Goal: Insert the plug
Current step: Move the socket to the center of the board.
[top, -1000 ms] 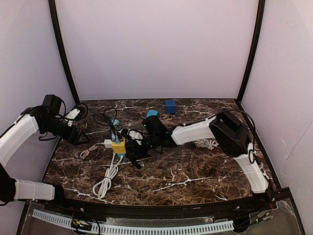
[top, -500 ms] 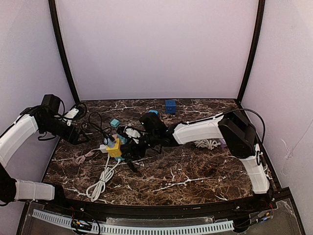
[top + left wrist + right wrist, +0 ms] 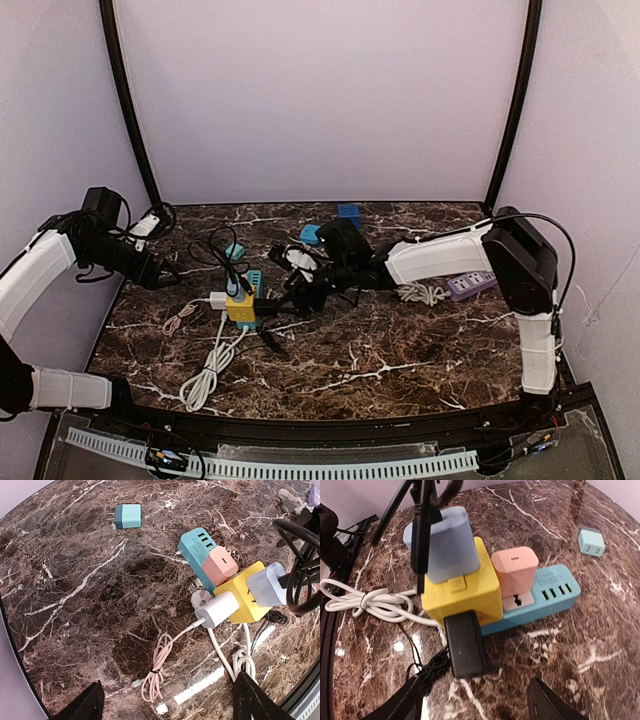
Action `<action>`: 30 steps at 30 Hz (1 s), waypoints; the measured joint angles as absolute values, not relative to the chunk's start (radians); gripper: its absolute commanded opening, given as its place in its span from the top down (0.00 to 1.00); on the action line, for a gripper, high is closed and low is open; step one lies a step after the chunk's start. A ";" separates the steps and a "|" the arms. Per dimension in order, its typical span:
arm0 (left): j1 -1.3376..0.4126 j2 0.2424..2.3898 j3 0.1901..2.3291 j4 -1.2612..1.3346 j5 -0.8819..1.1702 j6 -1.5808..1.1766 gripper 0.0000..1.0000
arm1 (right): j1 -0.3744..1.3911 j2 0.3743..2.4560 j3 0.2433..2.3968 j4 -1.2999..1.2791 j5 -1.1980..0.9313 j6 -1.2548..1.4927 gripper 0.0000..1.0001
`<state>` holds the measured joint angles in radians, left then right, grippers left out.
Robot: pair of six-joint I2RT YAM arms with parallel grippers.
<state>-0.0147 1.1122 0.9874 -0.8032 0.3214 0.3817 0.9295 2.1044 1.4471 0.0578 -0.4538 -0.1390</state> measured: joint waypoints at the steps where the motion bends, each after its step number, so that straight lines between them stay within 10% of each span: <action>1: -0.015 1.113 0.994 -0.806 0.322 0.382 0.23 | 0.924 2.080 1.415 0.052 -0.445 -0.130 0.28; 7: -0.015 1.140 1.069 -0.820 0.327 0.386 0.22 | 0.816 1.808 1.272 -0.043 -0.278 -0.012 0.03; 16: -0.015 1.297 1.129 -0.722 0.281 0.360 0.13 | 0.367 1.410 1.026 -0.189 0.150 0.323 0.01; 30: -0.015 1.401 1.155 -0.640 0.281 0.333 0.12 | 0.117 1.706 1.026 -0.348 0.266 0.656 0.01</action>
